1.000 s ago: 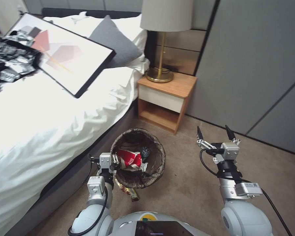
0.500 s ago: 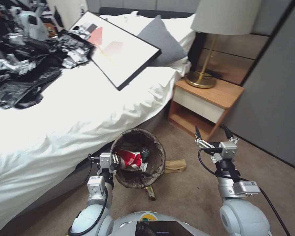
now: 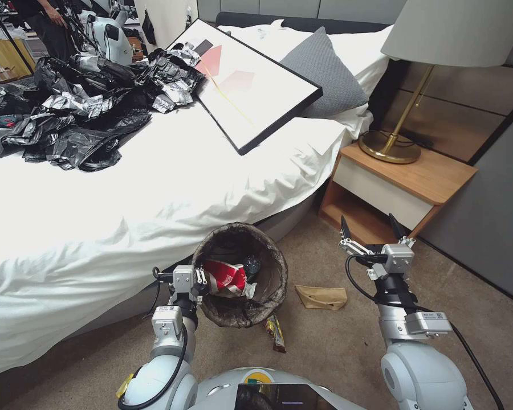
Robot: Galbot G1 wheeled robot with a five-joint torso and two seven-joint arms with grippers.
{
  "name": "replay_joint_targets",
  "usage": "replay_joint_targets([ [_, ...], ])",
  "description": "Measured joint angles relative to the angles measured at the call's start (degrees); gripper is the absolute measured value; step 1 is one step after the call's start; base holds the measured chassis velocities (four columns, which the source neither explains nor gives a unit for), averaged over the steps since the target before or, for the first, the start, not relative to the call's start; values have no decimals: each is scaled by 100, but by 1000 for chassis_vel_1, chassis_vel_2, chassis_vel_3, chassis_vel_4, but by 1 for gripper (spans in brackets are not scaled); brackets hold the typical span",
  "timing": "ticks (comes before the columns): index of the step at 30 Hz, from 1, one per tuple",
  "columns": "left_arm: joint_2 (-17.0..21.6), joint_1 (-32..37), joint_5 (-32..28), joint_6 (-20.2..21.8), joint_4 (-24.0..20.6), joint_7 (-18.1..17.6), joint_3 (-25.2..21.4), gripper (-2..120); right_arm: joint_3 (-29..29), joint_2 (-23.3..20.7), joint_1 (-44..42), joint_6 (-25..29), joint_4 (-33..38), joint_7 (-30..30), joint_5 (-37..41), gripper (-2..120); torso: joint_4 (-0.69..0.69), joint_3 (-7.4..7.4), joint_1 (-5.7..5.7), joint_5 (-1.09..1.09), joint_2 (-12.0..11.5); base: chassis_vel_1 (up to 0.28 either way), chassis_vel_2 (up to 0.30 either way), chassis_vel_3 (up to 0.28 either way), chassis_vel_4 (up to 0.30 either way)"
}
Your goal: Pick up the trash bin, then pick up the garbage from the floor and place it into the trash bin.
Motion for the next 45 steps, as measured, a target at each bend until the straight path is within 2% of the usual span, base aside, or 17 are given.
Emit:
replay_joint_targets([
  [9,0,0,0,0,0,0,-1,2,12,-148,57,-119,-122,-207,56,100,2,0,0,0,0,0,0,0,0],
  [11,0,-1,0,0,0,0,-1,2,114,-314,140,-328,-292,-614,144,100,2,0,0,-1,0,0,0,0,0],
  [12,0,0,0,0,0,0,-1,2,217,-525,258,-469,-559,-1142,144,100,3,0,0,0,0,0,0,0,0],
  [14,-1,0,0,0,0,0,-1,2,224,-565,286,-479,-613,-1216,144,100,2,0,0,0,0,0,0,0,0],
  [15,-1,0,0,0,0,0,-1,2,168,-986,590,-503,-1205,-1697,105,100,4,0,0,0,0,0,0,0,0],
  [17,0,-1,0,0,0,0,-1,2,-31,-1381,882,-544,-1836,-1964,26,100,4,0,0,2,0,0,0,0,0],
  [18,0,-1,0,0,0,0,-1,2,-31,-1381,882,-544,-1836,-1964,26,100,4,0,0,2,0,0,0,0,0],
  [20,0,0,0,0,0,0,-1,2,-159,-1720,1093,-608,-2391,-2404,-137,100,3,0,0,2,0,0,0,0,0],
  [22,0,0,0,0,0,0,-1,2,-169,-1759,1120,-604,-2463,-2479,-169,100,3,0,0,2,0,0,0,0,0],
  [24,1,0,0,0,0,0,-1,2,-231,-1980,1312,-526,-2920,-2989,-344,100,0,0,0,1,0,0,0,0,0],
  [25,0,0,0,0,0,0,-1,2,-269,-2104,1414,-440,-3199,-3319,-446,100,4,0,0,0,0,0,0,0,0],
  [26,0,0,0,0,0,0,-1,2,-269,-2104,1414,-440,-3199,-3319,-446,100,4,0,0,0,0,0,0,0,0],
  [28,0,0,0,0,0,0,-1,2,-338,-2255,1603,-261,-3766,-3720,-697,100,4,0,0,0,0,0,0,0,0],
  [29,0,0,0,0,0,0,-1,2,-338,-2255,1603,-261,-3766,-3720,-697,100,4,0,0,0,0,0,0,0,0],
  [31,0,0,0,0,0,0,-1,2,-390,-2319,1790,-64,-4398,-3984,-1006,100,3,0,0,1,0,0,0,0,0],
  [34,0,0,0,0,0,0,-1,2,-408,-2292,1974,73,-4957,-4086,-1326,100,2,0,0,1,0,0,0,0,0],
  [45,0,0,0,0,0,0,-1,2,-438,-2046,2432,466,-6068,-4448,-1823,100,3,0,0,0,0,0,0,0,0],
])
